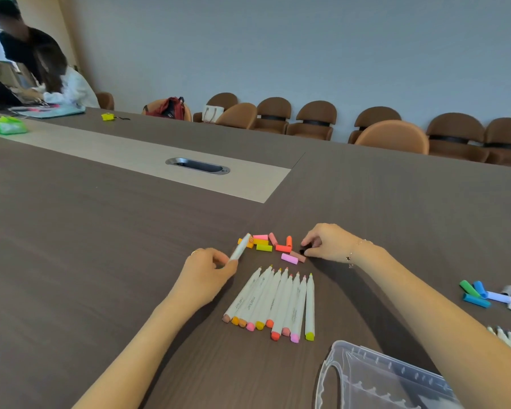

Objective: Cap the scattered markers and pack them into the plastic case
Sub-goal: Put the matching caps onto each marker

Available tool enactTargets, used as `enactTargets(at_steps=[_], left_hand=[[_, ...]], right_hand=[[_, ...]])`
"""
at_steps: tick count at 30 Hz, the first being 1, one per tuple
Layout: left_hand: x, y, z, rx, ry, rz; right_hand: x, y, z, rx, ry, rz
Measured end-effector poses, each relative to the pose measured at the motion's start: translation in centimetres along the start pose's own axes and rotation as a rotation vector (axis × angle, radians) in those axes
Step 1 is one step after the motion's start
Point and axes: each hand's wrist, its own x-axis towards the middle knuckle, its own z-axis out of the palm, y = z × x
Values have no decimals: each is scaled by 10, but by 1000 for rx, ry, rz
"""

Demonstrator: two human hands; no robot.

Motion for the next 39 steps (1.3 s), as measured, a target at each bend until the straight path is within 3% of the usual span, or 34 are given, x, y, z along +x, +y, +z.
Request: enactTargets(at_steps=[3,5,8,16,22,28,33,39], left_hand=[[-1,2,-7,-123,-29,-38],[-1,4,-11,-178,-51,-58],[-4,11,-13,-374,-116,-130],[-11,16,-23,-466,-176,-125],[-11,17,-23,-448,-172,-117],[-10,16,-24,-438,-159,-108],[-11,15,-25,-434,-167,-94],[-11,17,-25,-422,-172,-98]], right_hand=[[-2,-1,6,58,236,36],[-6,-11,6,412,390,81],[-13,-35,6,1040,248,84],[-8,-73,19,1438,68,44],[-6,-80,23,1456,29,47],[-5,-78,21,1554,122,50],[-6,-80,18,1218,99,-31],[-5,-78,16,1105,149,-54]])
